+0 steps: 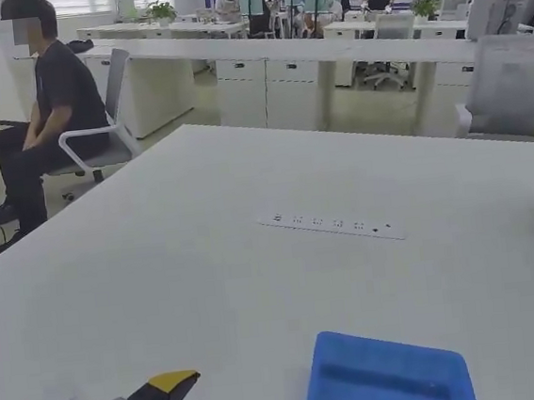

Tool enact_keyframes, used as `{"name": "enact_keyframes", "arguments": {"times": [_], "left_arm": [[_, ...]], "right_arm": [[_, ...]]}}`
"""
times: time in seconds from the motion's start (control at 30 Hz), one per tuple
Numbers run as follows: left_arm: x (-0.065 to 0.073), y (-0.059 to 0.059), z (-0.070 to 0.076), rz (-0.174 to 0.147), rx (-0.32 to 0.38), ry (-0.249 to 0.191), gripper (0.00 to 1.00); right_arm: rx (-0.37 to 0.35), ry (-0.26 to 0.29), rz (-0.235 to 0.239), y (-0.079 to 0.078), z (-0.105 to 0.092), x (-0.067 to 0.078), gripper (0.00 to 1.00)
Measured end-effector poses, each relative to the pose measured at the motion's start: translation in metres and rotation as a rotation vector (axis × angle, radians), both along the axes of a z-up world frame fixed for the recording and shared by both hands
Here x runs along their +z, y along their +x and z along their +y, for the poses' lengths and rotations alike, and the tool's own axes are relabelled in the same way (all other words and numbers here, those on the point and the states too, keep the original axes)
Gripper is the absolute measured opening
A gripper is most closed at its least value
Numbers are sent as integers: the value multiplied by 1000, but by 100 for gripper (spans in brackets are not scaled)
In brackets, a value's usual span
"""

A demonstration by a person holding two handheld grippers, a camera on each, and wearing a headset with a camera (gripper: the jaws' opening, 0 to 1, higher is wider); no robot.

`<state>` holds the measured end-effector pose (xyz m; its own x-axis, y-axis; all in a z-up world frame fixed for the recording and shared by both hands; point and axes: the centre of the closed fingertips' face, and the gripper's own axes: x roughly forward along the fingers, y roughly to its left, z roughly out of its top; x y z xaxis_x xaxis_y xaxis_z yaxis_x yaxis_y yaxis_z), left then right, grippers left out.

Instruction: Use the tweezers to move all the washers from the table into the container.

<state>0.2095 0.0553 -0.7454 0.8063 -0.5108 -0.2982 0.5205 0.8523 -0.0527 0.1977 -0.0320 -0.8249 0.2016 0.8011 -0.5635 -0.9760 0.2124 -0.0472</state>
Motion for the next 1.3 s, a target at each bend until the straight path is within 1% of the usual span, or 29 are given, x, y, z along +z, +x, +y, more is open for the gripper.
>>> {"name": "enact_keyframes", "arguments": {"times": [0.13, 0.2, 0.23, 0.3, 0.37, 0.4, 0.43, 0.5, 0.57, 0.87, 0.93, 1.03, 1.17, 1.23, 1.3], "left_arm": [[0, 0, 0, 1, -2, 1, 82], [0, 0, 0, 1, -1, 0, 82], [0, 0, 0, 0, 1, 0, 82], [0, 0, 1, 2, 2, -2, 82], [1, 0, 1, -1, 2, -2, 82], [0, 0, 0, 0, 1, -3, 82], [0, 0, 0, 2, 1, -3, 82], [0, 0, 0, 0, 1, 0, 82], [1, 0, 0, 0, 1, -3, 82], [1, 0, 0, -1, -2, -4, 82], [1, 0, 0, 0, -1, -9, 82], [1, 1, 0, -1, -1, -10, 82], [0, 1, 0, -1, -1, -8, 82], [1, 1, 0, -4, 0, -9, 82], [1, 1, 1, -4, 1, -12, 82]], "right_arm": [[23, -20, -26, -2, 1, -2, 3], [68, -40, -61, -5, 1, -3, 3], [79, -56, -89, -5, 2, -3, 3], [93, -63, -94, -7, 4, -3, 2], [107, -80, -132, -6, 4, -4, 2], [111, -77, -118, -7, 4, -4, 2], [111, -75, -114, -7, 4, -4, 2], [110, -83, -122, -6, 2, -3, 2], [105, -89, -118, -6, 1, -3, 2], [63, -27, -124, 0, 2, 23, 2], [40, -7, -117, 5, 1, 29, 2], [-6, 46, -89, 14, 1, 42, 2], [-31, 67, -92, 25, 0, 52, 2], [-62, 84, -77, 35, -1, 58, 2], [-84, 93, -60, 42, -2, 60, 2]]}}
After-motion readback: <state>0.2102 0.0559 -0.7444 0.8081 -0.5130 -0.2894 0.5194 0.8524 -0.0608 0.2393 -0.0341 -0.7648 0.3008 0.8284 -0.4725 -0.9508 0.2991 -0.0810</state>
